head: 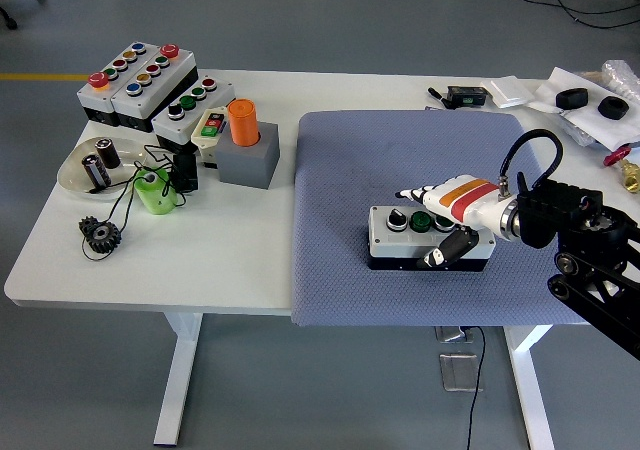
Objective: Pick up the button,place it on the desk,press the button,press the button
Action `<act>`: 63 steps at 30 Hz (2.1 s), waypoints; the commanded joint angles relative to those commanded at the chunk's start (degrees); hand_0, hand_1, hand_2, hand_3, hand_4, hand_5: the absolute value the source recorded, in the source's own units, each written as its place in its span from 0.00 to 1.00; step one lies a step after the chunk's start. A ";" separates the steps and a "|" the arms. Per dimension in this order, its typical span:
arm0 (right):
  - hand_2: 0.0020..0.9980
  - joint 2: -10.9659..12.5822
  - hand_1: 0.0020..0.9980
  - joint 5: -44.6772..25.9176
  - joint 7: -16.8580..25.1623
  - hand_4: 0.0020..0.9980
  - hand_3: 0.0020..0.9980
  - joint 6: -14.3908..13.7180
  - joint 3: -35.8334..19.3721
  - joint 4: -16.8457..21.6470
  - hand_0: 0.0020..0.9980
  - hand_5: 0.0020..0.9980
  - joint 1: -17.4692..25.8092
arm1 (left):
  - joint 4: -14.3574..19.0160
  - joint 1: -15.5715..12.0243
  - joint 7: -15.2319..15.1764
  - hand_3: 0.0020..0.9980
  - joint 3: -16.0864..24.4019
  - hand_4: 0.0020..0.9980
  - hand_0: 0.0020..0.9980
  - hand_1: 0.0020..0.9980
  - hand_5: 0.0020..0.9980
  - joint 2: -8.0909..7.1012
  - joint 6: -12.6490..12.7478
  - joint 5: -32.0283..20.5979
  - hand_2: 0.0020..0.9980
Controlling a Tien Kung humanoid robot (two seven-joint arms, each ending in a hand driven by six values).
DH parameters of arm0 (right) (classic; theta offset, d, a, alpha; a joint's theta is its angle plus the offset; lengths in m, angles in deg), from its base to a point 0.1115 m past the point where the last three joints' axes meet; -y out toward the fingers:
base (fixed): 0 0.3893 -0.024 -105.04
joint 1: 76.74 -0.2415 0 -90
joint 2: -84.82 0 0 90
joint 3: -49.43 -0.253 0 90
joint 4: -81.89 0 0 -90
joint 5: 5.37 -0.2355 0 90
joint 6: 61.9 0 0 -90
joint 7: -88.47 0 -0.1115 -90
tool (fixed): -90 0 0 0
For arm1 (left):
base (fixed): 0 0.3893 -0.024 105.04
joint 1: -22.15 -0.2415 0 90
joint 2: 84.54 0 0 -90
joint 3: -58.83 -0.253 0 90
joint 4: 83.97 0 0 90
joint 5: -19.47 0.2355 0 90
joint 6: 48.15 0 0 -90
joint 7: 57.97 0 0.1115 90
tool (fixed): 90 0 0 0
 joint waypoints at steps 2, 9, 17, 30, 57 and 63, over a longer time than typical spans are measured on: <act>0.97 0.08 0.72 -0.05 -0.03 0.95 1.00 0.06 -0.13 0.16 0.84 0.39 0.06 | 0.00 0.00 0.00 0.50 0.00 0.33 0.65 0.71 1.00 0.00 0.00 0.01 0.70; 0.99 4.31 0.80 -2.60 -2.51 0.94 1.00 -2.43 -10.49 8.85 0.90 0.40 5.39 | 0.00 -0.01 0.06 0.50 0.62 0.33 0.65 0.71 1.00 -0.02 0.07 0.78 0.70; 0.31 11.10 0.16 -7.37 -3.82 0.92 0.87 -8.65 -19.73 19.27 0.36 0.45 12.96 | 0.00 -0.28 0.39 0.50 2.14 0.32 0.65 0.71 1.00 0.02 0.14 2.68 0.70; 0.05 16.19 0.00 -18.60 -6.27 0.74 0.74 -12.58 -20.48 23.67 0.10 0.70 21.84 | 0.00 -0.81 0.99 0.50 3.06 0.32 0.65 0.71 1.00 0.22 0.14 4.50 0.70; 0.05 13.06 0.00 -16.81 -9.55 0.71 0.73 -10.50 -15.66 19.59 0.11 0.75 21.73 | 0.00 -0.29 0.35 0.50 0.83 0.32 0.65 0.71 1.00 0.09 -0.09 1.58 0.70; 0.05 12.55 0.00 -14.81 -10.64 0.70 0.73 -8.95 -14.33 18.50 0.11 0.76 21.10 | 0.00 -0.25 0.31 0.50 1.19 0.32 0.65 0.71 1.00 0.06 -0.05 1.72 0.70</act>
